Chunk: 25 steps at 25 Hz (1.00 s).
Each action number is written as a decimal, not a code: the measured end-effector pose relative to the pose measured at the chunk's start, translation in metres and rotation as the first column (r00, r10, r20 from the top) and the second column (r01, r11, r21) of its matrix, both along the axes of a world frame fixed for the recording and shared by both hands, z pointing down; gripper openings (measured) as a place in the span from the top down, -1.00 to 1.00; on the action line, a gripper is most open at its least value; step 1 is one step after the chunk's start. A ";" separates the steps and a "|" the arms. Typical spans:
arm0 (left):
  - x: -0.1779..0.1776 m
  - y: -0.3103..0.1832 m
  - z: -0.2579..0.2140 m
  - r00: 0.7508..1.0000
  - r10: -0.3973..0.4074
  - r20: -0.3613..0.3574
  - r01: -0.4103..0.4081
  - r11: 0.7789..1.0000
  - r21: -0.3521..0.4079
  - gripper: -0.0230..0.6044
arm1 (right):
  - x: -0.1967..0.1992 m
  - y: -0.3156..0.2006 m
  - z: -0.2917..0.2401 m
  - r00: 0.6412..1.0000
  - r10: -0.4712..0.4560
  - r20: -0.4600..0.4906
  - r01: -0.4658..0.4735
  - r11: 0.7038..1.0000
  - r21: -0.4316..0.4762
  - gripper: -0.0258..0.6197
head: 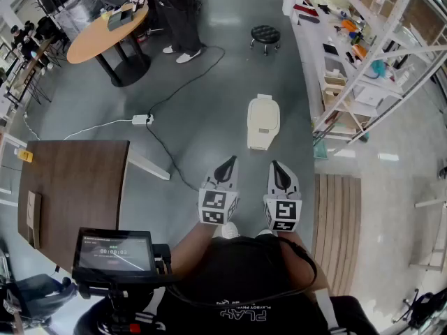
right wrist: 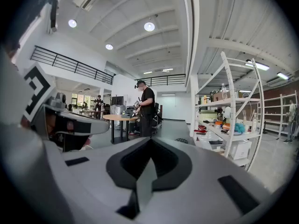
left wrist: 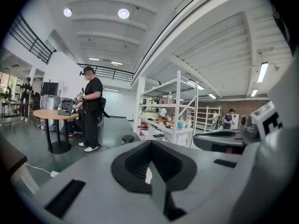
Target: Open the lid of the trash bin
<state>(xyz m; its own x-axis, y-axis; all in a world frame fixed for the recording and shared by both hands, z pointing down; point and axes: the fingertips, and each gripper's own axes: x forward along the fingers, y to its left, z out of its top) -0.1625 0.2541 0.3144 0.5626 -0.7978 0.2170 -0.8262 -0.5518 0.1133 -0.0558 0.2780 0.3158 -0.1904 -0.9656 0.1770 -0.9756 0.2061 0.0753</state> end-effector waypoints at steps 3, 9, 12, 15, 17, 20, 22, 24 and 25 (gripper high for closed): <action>-0.006 0.002 -0.001 1.000 0.003 -0.001 -0.003 1.000 0.002 0.94 | -0.004 0.003 0.002 1.000 0.007 0.000 -0.007 1.000 -0.004 0.92; -0.005 0.000 0.001 1.000 0.010 -0.007 -0.010 1.000 -0.007 0.94 | -0.004 0.001 -0.001 1.000 0.020 0.001 -0.020 1.000 -0.005 0.92; -0.007 -0.002 0.007 1.000 0.013 -0.003 -0.013 1.000 -0.021 0.94 | -0.005 -0.001 0.007 1.000 0.025 0.001 -0.025 0.999 -0.021 0.92; -0.006 -0.009 0.014 1.000 0.008 0.005 -0.007 0.999 -0.031 0.94 | -0.001 -0.007 0.015 1.000 0.024 0.002 -0.023 0.999 -0.032 0.92; -0.001 -0.018 0.016 1.000 0.002 0.014 -0.002 0.999 -0.033 0.94 | 0.007 -0.016 0.017 1.000 0.023 0.008 -0.023 0.999 -0.035 0.92; 0.007 -0.032 0.016 1.000 -0.008 0.026 0.009 0.999 -0.031 0.94 | 0.018 -0.033 0.016 0.999 0.029 0.020 -0.028 0.999 -0.032 0.92; 0.009 -0.042 0.014 0.999 -0.017 0.029 0.018 0.999 -0.029 0.94 | 0.024 -0.044 0.016 0.999 0.034 0.015 -0.033 0.999 -0.033 0.92; 0.014 -0.054 0.013 0.999 -0.026 0.032 0.027 0.999 -0.028 0.94 | 0.030 -0.057 0.017 0.999 0.032 0.013 -0.032 0.999 -0.038 0.92; 0.017 -0.060 0.013 0.999 -0.029 0.035 0.030 0.999 -0.028 0.94 | 0.033 -0.063 0.019 0.999 0.029 0.015 -0.029 0.999 -0.041 0.92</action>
<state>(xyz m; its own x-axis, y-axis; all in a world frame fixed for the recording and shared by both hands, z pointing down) -0.1453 0.1946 0.3271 0.5307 -0.8071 0.2585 -0.8458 -0.5241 0.1001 -0.0223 0.2150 0.3344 -0.1655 -0.9628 0.2134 -0.9822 0.1803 0.0518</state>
